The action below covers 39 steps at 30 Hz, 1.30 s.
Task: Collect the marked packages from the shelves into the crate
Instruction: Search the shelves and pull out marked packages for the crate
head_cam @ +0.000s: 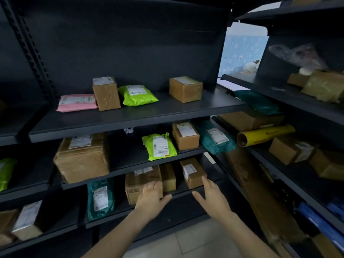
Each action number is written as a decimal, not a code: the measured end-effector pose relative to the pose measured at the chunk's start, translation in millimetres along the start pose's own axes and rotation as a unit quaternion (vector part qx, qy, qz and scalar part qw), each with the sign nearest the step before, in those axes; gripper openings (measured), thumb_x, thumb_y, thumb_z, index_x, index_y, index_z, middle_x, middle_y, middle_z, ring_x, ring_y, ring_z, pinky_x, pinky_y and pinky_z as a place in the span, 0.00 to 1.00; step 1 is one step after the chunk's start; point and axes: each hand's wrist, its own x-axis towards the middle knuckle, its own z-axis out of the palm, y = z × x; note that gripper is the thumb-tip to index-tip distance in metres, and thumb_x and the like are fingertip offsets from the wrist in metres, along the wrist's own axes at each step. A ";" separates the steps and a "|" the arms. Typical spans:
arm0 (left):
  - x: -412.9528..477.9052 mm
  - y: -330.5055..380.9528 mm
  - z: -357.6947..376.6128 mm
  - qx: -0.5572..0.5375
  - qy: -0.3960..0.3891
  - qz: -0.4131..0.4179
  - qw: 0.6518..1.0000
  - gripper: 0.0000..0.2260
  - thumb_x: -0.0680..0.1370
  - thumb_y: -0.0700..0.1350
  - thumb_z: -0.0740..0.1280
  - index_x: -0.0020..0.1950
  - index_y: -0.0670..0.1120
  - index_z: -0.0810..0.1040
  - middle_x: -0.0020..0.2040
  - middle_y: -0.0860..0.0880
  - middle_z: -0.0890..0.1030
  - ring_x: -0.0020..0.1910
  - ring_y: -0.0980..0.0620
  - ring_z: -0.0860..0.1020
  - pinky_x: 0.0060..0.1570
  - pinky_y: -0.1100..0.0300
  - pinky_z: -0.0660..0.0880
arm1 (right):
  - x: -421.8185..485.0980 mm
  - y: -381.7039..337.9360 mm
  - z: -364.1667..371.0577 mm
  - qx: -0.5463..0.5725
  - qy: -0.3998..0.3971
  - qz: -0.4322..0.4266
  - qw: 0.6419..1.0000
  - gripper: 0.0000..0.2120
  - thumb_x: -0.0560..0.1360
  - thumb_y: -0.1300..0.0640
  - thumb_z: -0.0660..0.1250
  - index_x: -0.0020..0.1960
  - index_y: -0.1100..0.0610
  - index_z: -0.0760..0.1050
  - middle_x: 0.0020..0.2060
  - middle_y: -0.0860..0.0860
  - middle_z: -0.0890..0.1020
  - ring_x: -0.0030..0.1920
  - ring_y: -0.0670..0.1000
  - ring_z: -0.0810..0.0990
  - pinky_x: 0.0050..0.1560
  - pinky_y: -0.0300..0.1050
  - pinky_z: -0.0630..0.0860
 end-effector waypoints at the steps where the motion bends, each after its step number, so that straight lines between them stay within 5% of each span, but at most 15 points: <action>1: 3.3 5.5 4.1 -0.001 -0.007 0.003 1.000 0.30 0.78 0.60 0.58 0.74 0.44 0.59 0.74 0.45 0.63 0.73 0.47 0.59 0.72 0.55 0.58 | -0.1 7.1 -1.1 0.000 -0.002 0.007 1.000 0.33 0.78 0.42 0.57 0.76 0.56 0.49 0.74 0.54 0.60 0.72 0.53 0.59 0.67 0.44 0.63; 9: 48.0 34.8 35.6 -0.010 -0.043 0.024 0.999 0.27 0.79 0.58 0.58 0.73 0.45 0.61 0.72 0.46 0.65 0.71 0.47 0.62 0.70 0.56 0.63 | 23.5 56.3 -1.0 -0.007 -0.021 0.051 0.998 0.34 0.78 0.43 0.57 0.76 0.56 0.48 0.74 0.53 0.59 0.73 0.52 0.58 0.69 0.45 0.62; 21: 138.7 37.3 97.5 -0.014 -0.121 -0.034 0.992 0.29 0.80 0.58 0.56 0.76 0.45 0.55 0.76 0.47 0.57 0.75 0.46 0.55 0.73 0.55 0.56 | 124.2 118.1 56.0 -0.010 -0.093 0.077 0.993 0.35 0.77 0.40 0.57 0.76 0.54 0.48 0.74 0.51 0.59 0.73 0.51 0.57 0.69 0.42 0.62; 31: 192.4 21.3 196.0 -0.047 -0.068 -0.084 0.993 0.29 0.80 0.58 0.57 0.76 0.47 0.55 0.74 0.48 0.62 0.73 0.49 0.60 0.71 0.57 0.61 | 193.8 175.7 134.7 0.027 -0.062 0.017 0.998 0.29 0.77 0.44 0.59 0.73 0.54 0.55 0.67 0.52 0.67 0.65 0.50 0.68 0.61 0.41 0.70; 36: 221.0 1.1 257.1 -0.060 -0.016 -0.079 0.995 0.30 0.79 0.57 0.59 0.77 0.48 0.54 0.75 0.50 0.60 0.74 0.51 0.58 0.72 0.58 0.60 | 239.2 205.4 185.0 -0.042 -0.002 -0.003 0.999 0.35 0.77 0.40 0.57 0.76 0.55 0.50 0.75 0.53 0.56 0.74 0.52 0.56 0.71 0.44 0.59; 39: 241.7 -16.6 282.6 -0.038 0.041 -0.059 0.997 0.29 0.79 0.57 0.59 0.77 0.48 0.54 0.75 0.50 0.61 0.73 0.51 0.59 0.72 0.57 0.61 | 269.0 213.8 216.5 -0.068 0.035 -0.013 0.997 0.36 0.75 0.36 0.57 0.75 0.55 0.52 0.74 0.54 0.59 0.73 0.54 0.58 0.72 0.48 0.59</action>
